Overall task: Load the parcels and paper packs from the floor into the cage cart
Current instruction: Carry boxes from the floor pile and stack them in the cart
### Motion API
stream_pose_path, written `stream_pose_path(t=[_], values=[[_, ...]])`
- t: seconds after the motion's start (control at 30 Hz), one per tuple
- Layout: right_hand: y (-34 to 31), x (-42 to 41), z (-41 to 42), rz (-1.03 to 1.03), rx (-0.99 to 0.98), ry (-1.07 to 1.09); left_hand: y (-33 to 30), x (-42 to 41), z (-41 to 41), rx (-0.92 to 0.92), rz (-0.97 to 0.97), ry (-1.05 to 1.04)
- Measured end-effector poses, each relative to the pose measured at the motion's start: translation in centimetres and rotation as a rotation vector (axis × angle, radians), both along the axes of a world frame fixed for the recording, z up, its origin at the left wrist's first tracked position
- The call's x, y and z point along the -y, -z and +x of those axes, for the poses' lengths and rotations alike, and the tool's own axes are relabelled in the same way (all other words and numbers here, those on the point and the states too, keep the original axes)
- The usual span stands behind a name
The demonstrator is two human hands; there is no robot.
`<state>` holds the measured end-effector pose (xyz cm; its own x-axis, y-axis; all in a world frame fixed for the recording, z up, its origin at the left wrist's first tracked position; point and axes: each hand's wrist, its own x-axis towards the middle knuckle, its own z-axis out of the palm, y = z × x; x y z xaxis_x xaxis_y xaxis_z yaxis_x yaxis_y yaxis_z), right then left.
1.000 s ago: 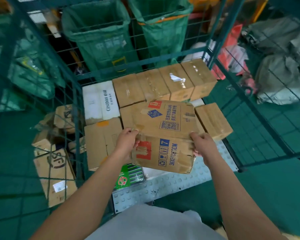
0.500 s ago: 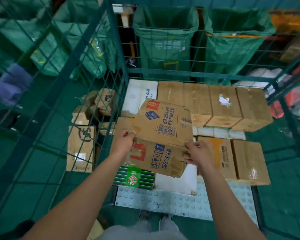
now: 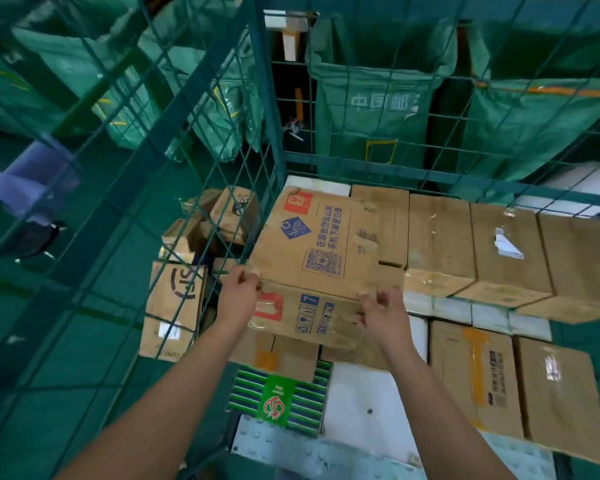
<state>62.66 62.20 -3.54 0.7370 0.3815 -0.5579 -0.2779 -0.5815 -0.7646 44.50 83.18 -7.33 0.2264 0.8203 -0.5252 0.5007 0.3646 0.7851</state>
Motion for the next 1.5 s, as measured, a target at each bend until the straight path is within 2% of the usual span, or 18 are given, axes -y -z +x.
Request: stream_pose_path(t=[0.13,0.27,0.33,0.4,0.53,0.63,0.8,1.0,1.2,1.33,1.5], values=[[0.6,-5.4,2.3,-0.011,0.064,-0.027,-0.8,-4.0,2.9,0.019,-0.01,-0.02],[1.1,-10.9,5.1,-0.054,0.144,-0.065,3.9,-10.5,5.3,0.068,-0.003,0.01],[2.7,-13.3,6.4,-0.036,0.141,-0.045,3.0,-11.8,7.2,0.032,0.042,0.046],[4.4,-15.0,7.0,-0.051,0.08,-0.087,1.2,-11.2,8.8,-0.007,0.053,0.084],[7.4,-16.9,6.2,-0.044,-0.175,-0.111,3.1,-9.4,10.4,-0.096,-0.06,0.225],[7.9,-17.0,5.7,-0.004,-0.224,-0.113,4.1,-8.4,11.0,-0.084,-0.138,0.235],[8.7,-17.9,5.8,0.071,-0.25,-0.046,5.1,-9.2,12.3,-0.09,-0.117,0.264],[7.1,-16.0,4.1,0.107,-0.27,0.028,4.4,-7.6,10.8,-0.126,-0.066,0.335],[4.9,-11.8,0.0,0.06,-0.311,0.096,2.0,-1.4,8.0,-0.053,-0.127,0.376],[1.9,-7.7,-3.0,0.047,-0.385,0.186,0.6,2.5,5.8,-0.032,-0.148,0.41],[-1.3,-1.0,-6.7,0.1,-0.384,0.265,-2.0,7.8,4.1,-0.005,-0.173,0.473]])
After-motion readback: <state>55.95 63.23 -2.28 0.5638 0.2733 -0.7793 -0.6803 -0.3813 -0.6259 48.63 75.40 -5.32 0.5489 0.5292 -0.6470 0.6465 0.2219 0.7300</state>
